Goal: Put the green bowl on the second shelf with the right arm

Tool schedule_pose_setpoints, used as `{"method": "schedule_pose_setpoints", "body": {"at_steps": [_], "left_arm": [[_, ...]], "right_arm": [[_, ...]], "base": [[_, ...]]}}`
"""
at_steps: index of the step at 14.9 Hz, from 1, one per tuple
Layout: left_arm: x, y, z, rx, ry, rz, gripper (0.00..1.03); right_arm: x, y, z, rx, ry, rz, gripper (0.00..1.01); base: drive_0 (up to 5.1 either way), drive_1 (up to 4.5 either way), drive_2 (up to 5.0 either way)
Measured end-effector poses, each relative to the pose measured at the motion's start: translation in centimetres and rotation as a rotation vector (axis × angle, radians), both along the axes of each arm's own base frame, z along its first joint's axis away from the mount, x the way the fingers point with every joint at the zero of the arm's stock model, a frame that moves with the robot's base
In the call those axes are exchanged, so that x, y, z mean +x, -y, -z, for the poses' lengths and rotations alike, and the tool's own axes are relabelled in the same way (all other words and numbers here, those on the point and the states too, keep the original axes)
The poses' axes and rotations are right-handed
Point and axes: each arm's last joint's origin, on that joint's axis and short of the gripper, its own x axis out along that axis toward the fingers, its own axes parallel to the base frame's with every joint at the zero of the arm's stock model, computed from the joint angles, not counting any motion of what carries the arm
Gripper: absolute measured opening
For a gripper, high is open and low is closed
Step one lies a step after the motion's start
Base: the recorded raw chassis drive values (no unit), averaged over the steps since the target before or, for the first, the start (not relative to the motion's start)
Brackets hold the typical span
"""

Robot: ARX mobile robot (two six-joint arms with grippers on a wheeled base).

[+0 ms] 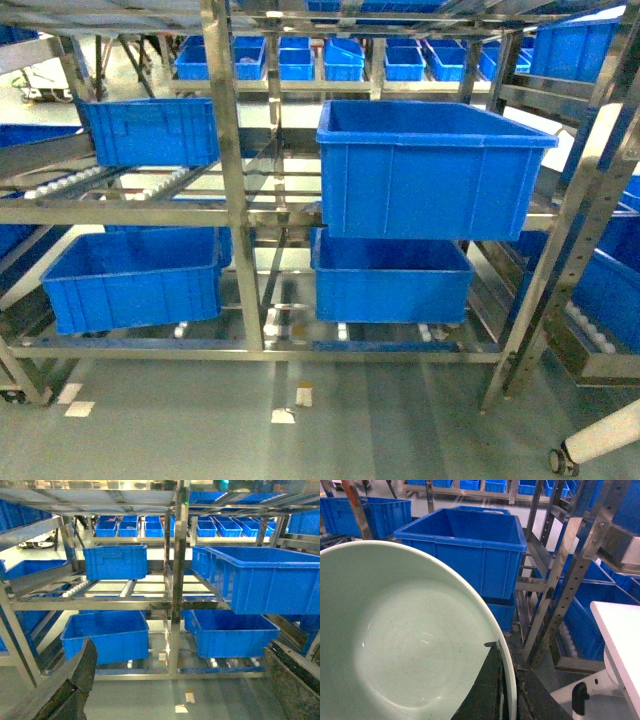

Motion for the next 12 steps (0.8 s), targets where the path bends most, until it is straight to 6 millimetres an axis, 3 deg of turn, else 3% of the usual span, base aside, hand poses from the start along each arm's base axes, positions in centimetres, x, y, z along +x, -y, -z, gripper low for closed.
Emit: {"method": "schedule_pose_setpoints", "body": {"at_steps": [12], "left_arm": [[0.0, 0.01, 0.01, 0.0, -0.001, 0.002, 0.98]], "right_arm": [[-0.01, 0.0, -0.01, 0.0, 0.002, 0.0, 0.02]], "base": [[0.0, 4.32, -4.2]]}}
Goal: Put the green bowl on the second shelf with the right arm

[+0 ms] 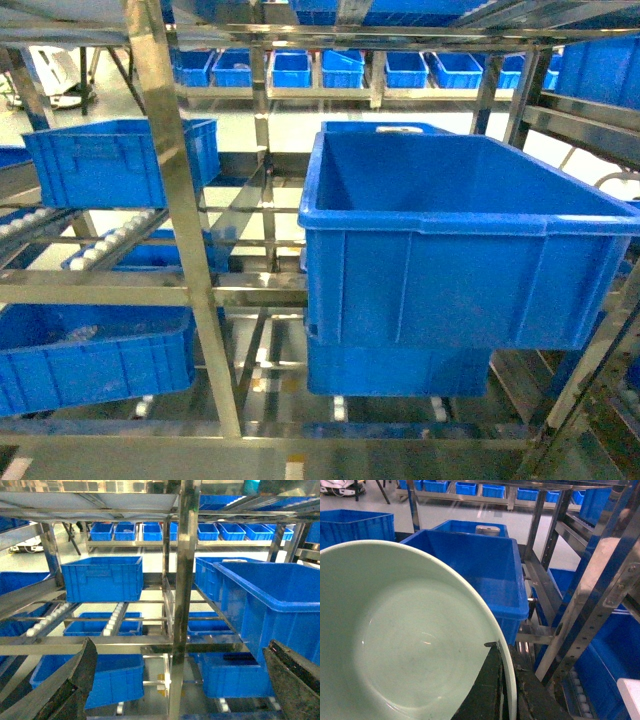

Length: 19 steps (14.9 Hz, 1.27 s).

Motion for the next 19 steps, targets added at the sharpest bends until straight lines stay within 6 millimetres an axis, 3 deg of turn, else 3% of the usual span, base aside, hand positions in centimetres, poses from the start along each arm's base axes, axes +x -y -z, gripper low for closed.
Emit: {"method": "schedule_pose_setpoints", "body": {"at_steps": [7, 14, 17, 19], "left_arm": [[0.0, 0.0, 0.0, 0.0, 0.001, 0.0, 0.98], [0.0, 0.0, 0.0, 0.0, 0.001, -0.001, 0.98], [0.0, 0.0, 0.0, 0.0, 0.001, 0.0, 0.98], [0.0, 0.0, 0.0, 0.0, 0.001, 0.0, 0.98]], "right_arm": [[0.0, 0.0, 0.0, 0.0, -0.002, 0.0, 0.02], [0.1, 0.0, 0.1, 0.0, -0.005, 0.0, 0.02], [1.8, -0.5, 1.6, -0.011, -0.065, -0.038, 0.02], [3.5, -1.8, 3.2, -0.017, -0.103, -0.101, 0.02]], "base": [[0.0, 4.24, -4.2], [0.0, 0.47, -0.5], [0.0, 0.0, 0.0], [0.0, 0.0, 0.0]]}}
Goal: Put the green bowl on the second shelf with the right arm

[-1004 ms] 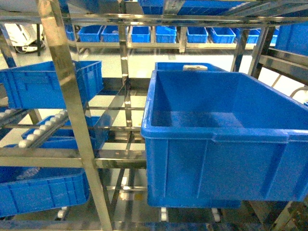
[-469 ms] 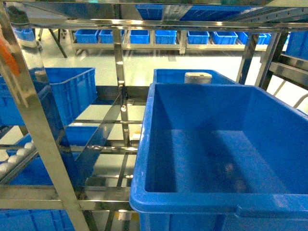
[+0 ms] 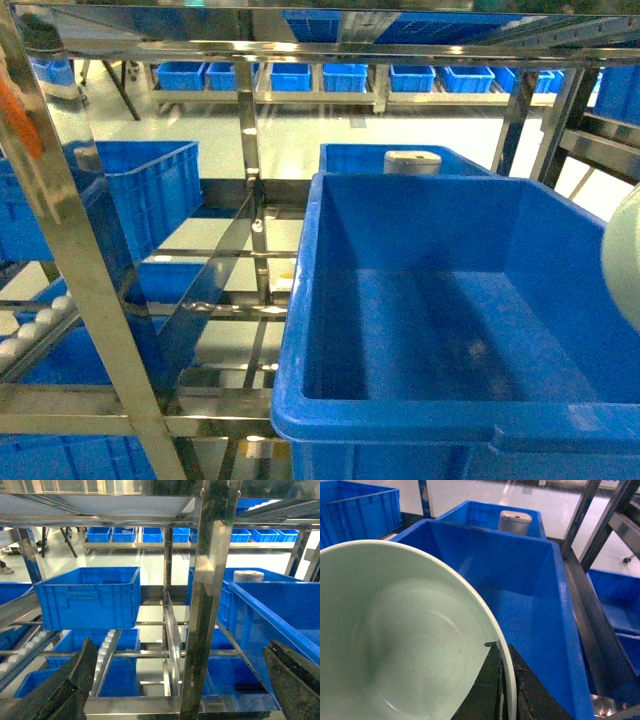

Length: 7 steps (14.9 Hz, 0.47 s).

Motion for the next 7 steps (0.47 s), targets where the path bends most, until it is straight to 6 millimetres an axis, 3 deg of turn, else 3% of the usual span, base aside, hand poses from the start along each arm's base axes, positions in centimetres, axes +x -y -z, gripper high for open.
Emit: {"method": "schedule_pose_setpoints", "body": {"at_steps": [4, 7], "left_arm": [[0.0, 0.0, 0.0, 0.0, 0.0, 0.0, 0.98], [0.0, 0.0, 0.0, 0.0, 0.0, 0.0, 0.98]], "right_arm": [[4.1, -2.3, 2.6, -0.026, -0.063, -0.057, 0.02], [8.6, -3.2, 4.8, -0.067, -0.111, -0.056, 0.02]], "base": [[0.0, 0.0, 0.0], [0.0, 0.0, 0.0]]}}
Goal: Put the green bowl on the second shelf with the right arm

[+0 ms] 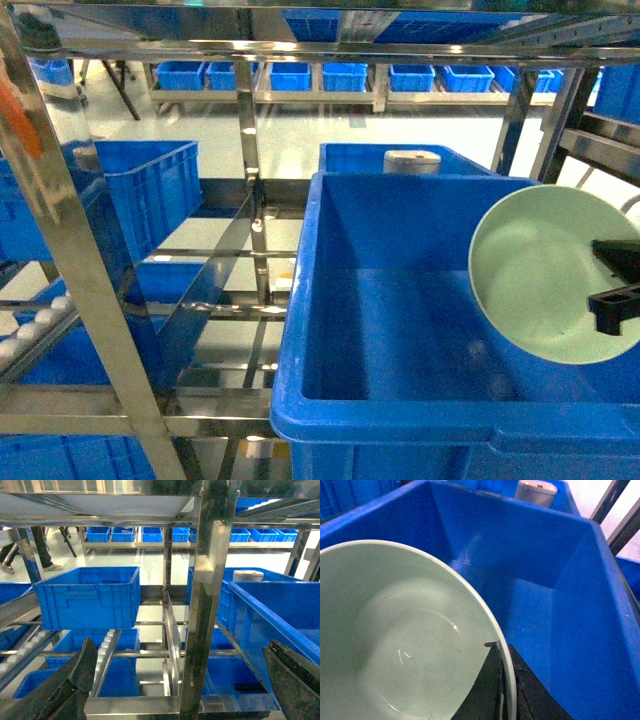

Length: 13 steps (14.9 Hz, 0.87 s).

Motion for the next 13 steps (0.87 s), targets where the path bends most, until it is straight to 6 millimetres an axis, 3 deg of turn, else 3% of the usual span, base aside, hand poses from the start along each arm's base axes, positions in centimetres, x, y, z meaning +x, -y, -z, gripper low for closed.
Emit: {"method": "schedule_pose_setpoints", "body": {"at_steps": [5, 7, 9, 13], "left_arm": [[0.0, 0.0, 0.0, 0.0, 0.0, 0.0, 0.98], [0.0, 0.0, 0.0, 0.0, 0.0, 0.0, 0.98], [0.0, 0.0, 0.0, 0.0, 0.0, 0.0, 0.98], [0.0, 0.0, 0.0, 0.0, 0.0, 0.0, 0.98]], "right_arm": [[7.7, -1.4, 3.6, -0.023, -0.097, -0.037, 0.02], [8.6, -1.7, 3.5, -0.013, -0.092, -0.023, 0.2], [8.5, -2.0, 3.5, -0.001, -0.083, -0.023, 0.46], [5.8, -1.7, 4.1, -0.002, -0.092, -0.017, 0.86]], "base": [[0.0, 0.0, 0.0], [0.0, 0.0, 0.0], [0.0, 0.0, 0.0], [0.0, 0.0, 0.0]]}}
